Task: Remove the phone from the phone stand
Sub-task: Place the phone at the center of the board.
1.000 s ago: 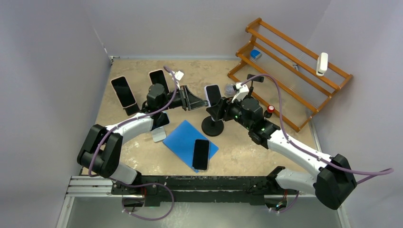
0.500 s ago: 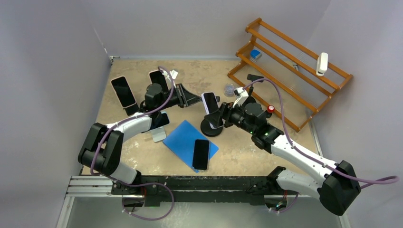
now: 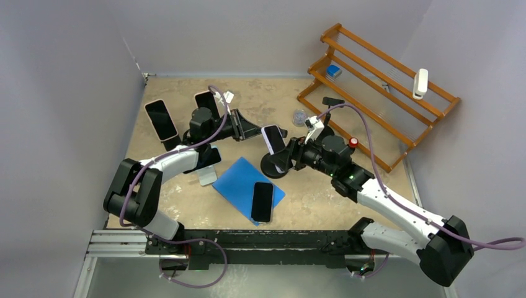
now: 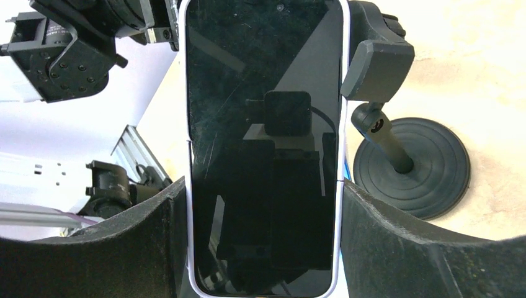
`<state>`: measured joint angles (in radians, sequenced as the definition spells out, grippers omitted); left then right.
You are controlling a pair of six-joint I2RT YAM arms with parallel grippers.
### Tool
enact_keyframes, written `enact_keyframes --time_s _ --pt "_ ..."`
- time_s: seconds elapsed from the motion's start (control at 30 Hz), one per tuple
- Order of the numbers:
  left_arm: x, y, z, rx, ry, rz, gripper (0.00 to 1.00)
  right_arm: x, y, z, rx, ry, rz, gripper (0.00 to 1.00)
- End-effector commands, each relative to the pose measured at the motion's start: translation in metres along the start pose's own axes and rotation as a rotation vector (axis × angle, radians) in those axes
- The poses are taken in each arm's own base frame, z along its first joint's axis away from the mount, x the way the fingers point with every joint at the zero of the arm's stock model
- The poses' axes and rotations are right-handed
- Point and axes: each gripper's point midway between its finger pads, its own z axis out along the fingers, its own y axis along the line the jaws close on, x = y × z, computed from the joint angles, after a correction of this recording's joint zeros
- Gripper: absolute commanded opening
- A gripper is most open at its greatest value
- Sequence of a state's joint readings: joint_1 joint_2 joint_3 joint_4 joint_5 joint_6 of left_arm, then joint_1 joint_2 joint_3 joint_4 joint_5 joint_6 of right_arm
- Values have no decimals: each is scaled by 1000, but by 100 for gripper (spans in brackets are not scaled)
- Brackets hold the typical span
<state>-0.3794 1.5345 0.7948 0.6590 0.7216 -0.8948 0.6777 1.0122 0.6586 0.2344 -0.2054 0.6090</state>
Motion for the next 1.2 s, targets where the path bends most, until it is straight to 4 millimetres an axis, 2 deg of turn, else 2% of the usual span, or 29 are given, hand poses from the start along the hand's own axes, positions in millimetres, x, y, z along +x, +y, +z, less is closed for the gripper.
enact_keyframes --time_s 0.0,0.33,0.53,0.8,1.0,1.1,1.17 --pt "23 18 -2 -60 80 -56 4 -70 56 -23 -153 -196 -111 0" --pt "21 3 -9 -39 86 -44 21 -82 61 -34 -118 -184 -209 0" --pt "14 -14 -14 -16 77 -40 37 -93 67 -40 -109 -186 -250 0" --pt "-14 -48 -34 -46 -28 34 55 -119 79 -52 -77 -198 -361 0" --pt "-48 -66 -62 -163 -212 97 63 -140 90 -55 -51 -224 -425 0" --pt "-62 -89 -79 -129 -308 182 65 -145 91 -50 -16 -238 -440 0" --pt "-70 -103 -91 -109 -380 204 70 -148 92 -46 12 -255 -444 0"
